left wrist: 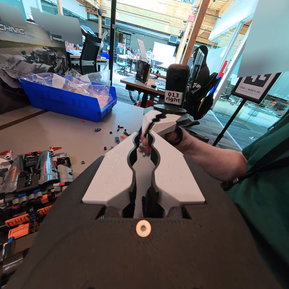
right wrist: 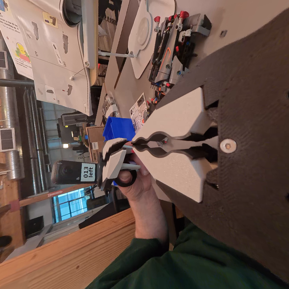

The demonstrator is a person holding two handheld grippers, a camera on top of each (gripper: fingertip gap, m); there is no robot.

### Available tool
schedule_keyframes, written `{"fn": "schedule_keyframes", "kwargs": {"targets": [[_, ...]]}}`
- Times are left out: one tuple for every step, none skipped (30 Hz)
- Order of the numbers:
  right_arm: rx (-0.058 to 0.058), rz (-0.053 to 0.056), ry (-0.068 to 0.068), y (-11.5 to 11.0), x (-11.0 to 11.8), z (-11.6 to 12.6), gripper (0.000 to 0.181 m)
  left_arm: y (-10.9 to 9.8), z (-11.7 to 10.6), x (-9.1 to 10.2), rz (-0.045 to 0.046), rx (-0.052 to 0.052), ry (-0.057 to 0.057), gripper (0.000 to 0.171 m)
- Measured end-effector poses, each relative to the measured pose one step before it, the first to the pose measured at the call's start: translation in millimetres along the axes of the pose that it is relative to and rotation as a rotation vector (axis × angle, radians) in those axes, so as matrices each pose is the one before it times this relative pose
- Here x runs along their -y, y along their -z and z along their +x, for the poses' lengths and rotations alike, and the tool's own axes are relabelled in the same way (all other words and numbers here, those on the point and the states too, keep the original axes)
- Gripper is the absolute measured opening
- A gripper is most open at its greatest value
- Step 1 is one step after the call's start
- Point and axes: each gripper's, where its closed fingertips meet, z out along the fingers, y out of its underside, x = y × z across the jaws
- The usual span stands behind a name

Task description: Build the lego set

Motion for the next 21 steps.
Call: {"fn": "schedule_keyframes", "kwargs": {"targets": [[0.0089,0.0117,-0.0140,-0.29,1.95,0.70,0.000,1.64,-1.56,1.96,0.00449,0.0078,-0.0074,0.009],[0.0051,0.0139,-0.0182,-0.14,2.03,1.52,0.000,1.55,-1.22,1.88,0.00582,0.0048,-0.0060,0.010],[0.0095,0.0154,-0.0171,-0.16,2.09,0.79,0.000,1.16,-1.32,1.46,0.00299,0.0050,-0.0036,0.010],[0.0090,0.0097,-0.0128,-0.18,1.36,0.50,0.000,0.74,-1.78,0.79,0.00009,0.0081,-0.0029,0.010],[0.0025,0.0059,-0.0092,-0.40,0.80,1.31,0.000,0.37,-1.86,0.69,0.00036,0.0096,-0.0041,0.010],[0.0005,0.0044,-0.0114,-0.34,0.54,1.55,0.000,0.05,-1.04,0.46,0.00158,0.0048,-0.0019,0.009],[-0.0032,0.0013,-0.0121,-0.32,-0.16,2.27,0.000,-0.11,-1.37,0.23,0.00108,0.0065,-0.0009,0.006],[-0.0128,-0.0038,-0.0063,0.35,-0.87,3.74,0.000,-0.23,-2.53,-0.36,-0.00127,0.0128,-0.0020,0.006],[-0.0178,-0.0077,-0.0017,1.42,-1.22,4.56,0.000,-0.25,-2.14,-0.88,-0.00249,0.0084,-0.0014,0.006],[-0.0308,-0.0148,-0.0050,2.42,-1.92,6.21,0.000,0.02,-1.92,-1.37,-0.00241,0.0055,-0.0018,0.006],[-0.0178,-0.0148,-0.0042,2.99,-1.66,3.58,0.000,0.46,-3.01,-2.63,-0.00914,0.0144,-0.0018,0.006],[-0.0025,-0.0149,-0.0043,3.25,-1.66,0.01,0.000,1.34,-2.24,-2.75,-0.00977,0.0127,0.0000,0.006],[-0.0146,-0.0156,0.0066,3.62,-2.12,0.46,0.000,2.09,-0.99,-1.86,-0.00383,0.0064,0.0020,0.006],[-0.0165,-0.0127,0.0191,3.99,-2.01,-0.33,0.000,2.46,-0.76,-1.64,-0.00335,0.0054,0.0026,0.006],[-0.0135,-0.0214,0.0139,3.57,-3.60,-0.85,0.000,2.55,-0.92,-2.11,-0.00616,0.0056,0.0025,0.006],[-0.0198,-0.0314,0.0045,2.89,-5.22,0.30,0.000,2.34,-0.74,-2.52,-0.00912,0.0046,0.0011,0.006],[-0.0125,-0.0330,0.0022,2.01,-5.93,-0.82,0.000,2.20,-1.07,-2.83,-0.01020,0.0054,0.0015,0.006],[-0.0086,-0.0355,0.0051,1.06,-6.62,-1.63,0.000,2.05,-1.67,-2.92,-0.00971,0.0088,0.0032,0.006],[-0.0211,-0.0488,0.0108,0.50,-8.52,-0.45,0.001,1.88,-1.50,-2.76,-0.01007,0.0076,0.0031,0.006],[-0.0374,-0.0558,0.0151,1.31,-9.68,1.11,0.003,1.55,-0.42,-2.62,-0.01007,0.0022,0.0005,0.005],[-0.0254,-0.0478,0.0160,3.04,-8.72,-1.01,0.005,1.15,0.34,-2.05,-0.00858,0.0018,-0.0029,0.005]]}}
